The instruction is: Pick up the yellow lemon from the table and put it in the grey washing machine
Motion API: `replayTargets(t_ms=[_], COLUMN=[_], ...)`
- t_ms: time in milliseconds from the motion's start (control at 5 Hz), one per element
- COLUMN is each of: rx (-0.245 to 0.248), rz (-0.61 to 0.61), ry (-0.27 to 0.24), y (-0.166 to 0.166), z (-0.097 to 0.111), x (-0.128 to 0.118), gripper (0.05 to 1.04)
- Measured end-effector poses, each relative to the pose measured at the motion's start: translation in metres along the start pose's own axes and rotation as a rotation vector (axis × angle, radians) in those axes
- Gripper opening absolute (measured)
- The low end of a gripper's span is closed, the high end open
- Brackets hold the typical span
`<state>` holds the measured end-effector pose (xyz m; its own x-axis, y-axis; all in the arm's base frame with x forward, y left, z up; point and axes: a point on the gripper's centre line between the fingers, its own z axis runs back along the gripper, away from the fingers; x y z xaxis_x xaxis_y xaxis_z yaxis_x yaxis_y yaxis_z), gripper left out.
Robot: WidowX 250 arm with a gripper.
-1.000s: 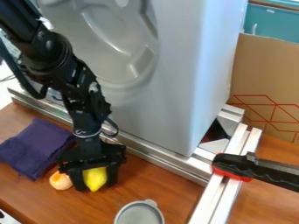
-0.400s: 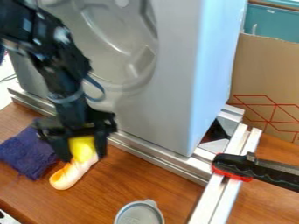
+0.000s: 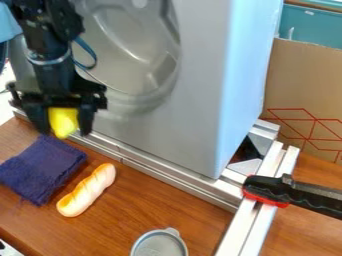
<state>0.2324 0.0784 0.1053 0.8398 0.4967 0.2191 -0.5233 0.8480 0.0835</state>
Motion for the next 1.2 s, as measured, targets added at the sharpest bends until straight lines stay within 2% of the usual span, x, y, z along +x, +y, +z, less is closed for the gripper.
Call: replayTargets(t_ms=[200,600,1000,1200], rx=[-0.055,-0.136,-0.151,-0.182], rz=[0.03,0.079,0.15,0.216], ry=[-0.093,-0.189,-0.133,-0.123], y=[0.013,0.0,-0.022,-0.039], z=[0.005,0.007,-0.024,-0.036], x=[0.035,0.091,0.119,0.123], gripper=[0.797,0.797,0.797,0.796])
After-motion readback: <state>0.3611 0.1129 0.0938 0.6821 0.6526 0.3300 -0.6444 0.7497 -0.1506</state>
